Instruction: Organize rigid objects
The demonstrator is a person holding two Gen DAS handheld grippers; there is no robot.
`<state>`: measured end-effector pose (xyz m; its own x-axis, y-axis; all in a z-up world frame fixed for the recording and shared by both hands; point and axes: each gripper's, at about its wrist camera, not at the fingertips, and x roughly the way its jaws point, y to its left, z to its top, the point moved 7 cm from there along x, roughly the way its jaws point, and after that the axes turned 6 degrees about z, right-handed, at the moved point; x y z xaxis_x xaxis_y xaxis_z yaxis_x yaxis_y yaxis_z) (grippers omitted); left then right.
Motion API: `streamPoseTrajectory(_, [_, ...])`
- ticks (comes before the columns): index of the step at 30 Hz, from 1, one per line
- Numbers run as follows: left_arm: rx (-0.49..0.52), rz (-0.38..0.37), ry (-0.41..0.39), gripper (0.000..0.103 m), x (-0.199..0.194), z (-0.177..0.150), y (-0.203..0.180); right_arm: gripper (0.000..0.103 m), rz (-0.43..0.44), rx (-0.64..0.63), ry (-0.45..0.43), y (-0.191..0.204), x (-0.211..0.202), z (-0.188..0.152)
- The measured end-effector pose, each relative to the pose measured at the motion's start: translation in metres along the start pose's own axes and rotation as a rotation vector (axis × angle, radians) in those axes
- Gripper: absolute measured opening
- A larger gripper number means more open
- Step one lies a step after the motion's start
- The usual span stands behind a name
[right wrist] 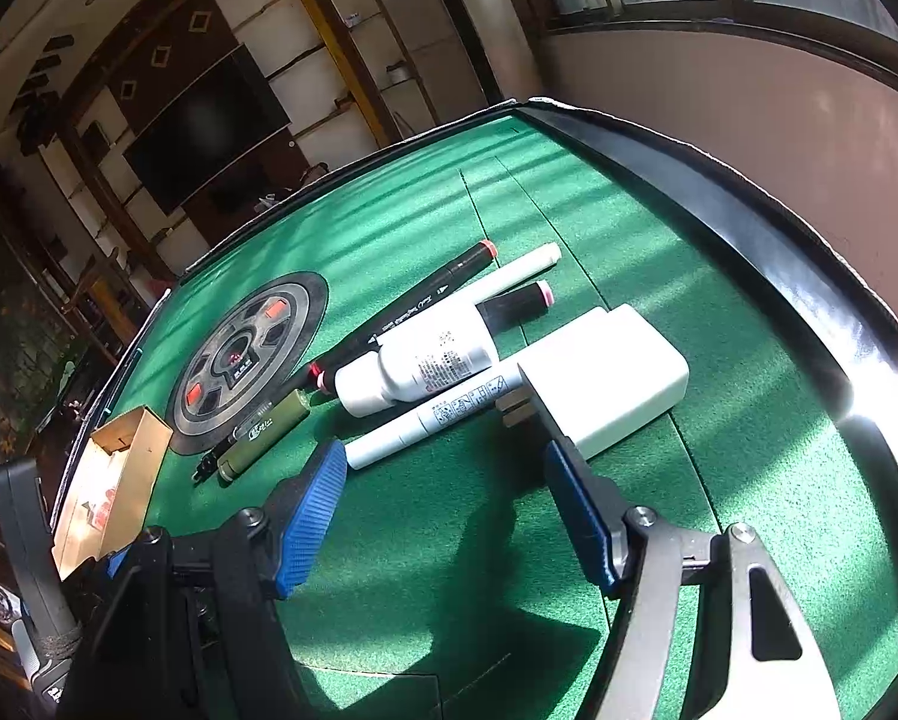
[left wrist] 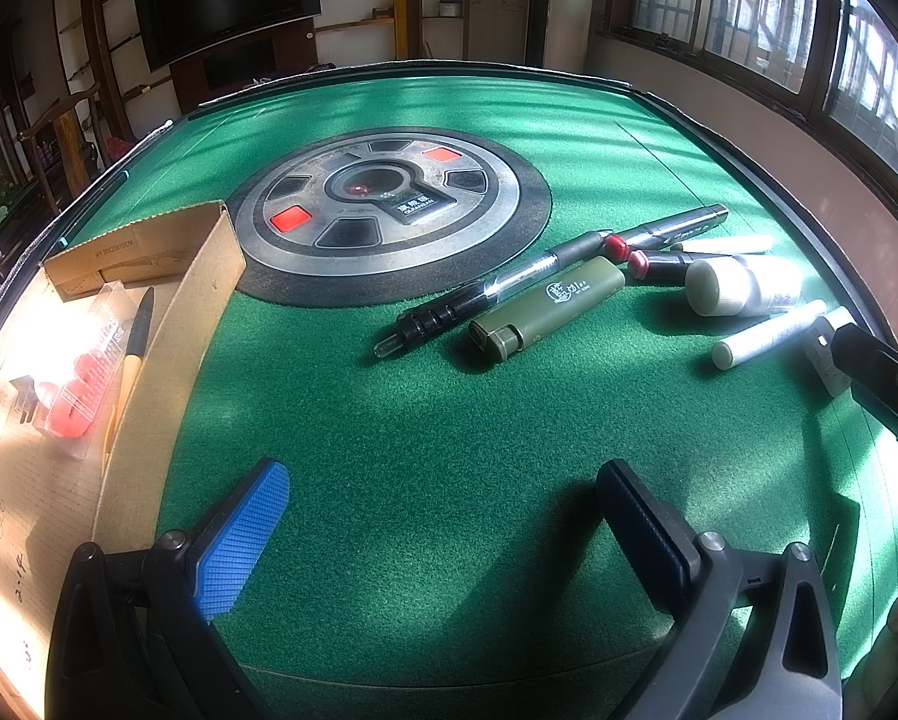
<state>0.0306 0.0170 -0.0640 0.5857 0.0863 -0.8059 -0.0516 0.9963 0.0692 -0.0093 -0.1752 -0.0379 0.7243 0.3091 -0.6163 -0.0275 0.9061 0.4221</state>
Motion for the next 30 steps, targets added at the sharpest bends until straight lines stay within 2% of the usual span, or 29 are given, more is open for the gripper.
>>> streamPoseTrajectory(14, [-0.001, 0.003, -0.001, 0.102, 0.0, 0.0, 0.0, 0.069, 0.062, -0.001, -0.005, 0.01, -0.006, -0.002])
streamPoseTrajectory(18, [-0.023, 0.019, 0.003, 0.102, -0.003, 0.001, -0.003, 0.072, 0.067, 0.0, 0.002, 0.01, -0.003, -0.001])
streamPoseTrajectory(22, [0.014, -0.006, 0.046, 0.102, -0.006, -0.002, -0.004, 0.072, 0.071, -0.002, 0.018, 0.011, 0.001, -0.003])
streamPoseTrajectory(26, [0.034, -0.01, 0.051, 0.102, -0.012, -0.008, -0.007, 0.072, 0.06, 0.006, -0.011, 0.009, -0.007, 0.002])
streamPoseTrajectory(30, [0.053, -0.026, 0.068, 0.102, -0.016, -0.012, -0.006, 0.072, 0.06, -0.057, -0.005, 0.026, -0.012, 0.018])
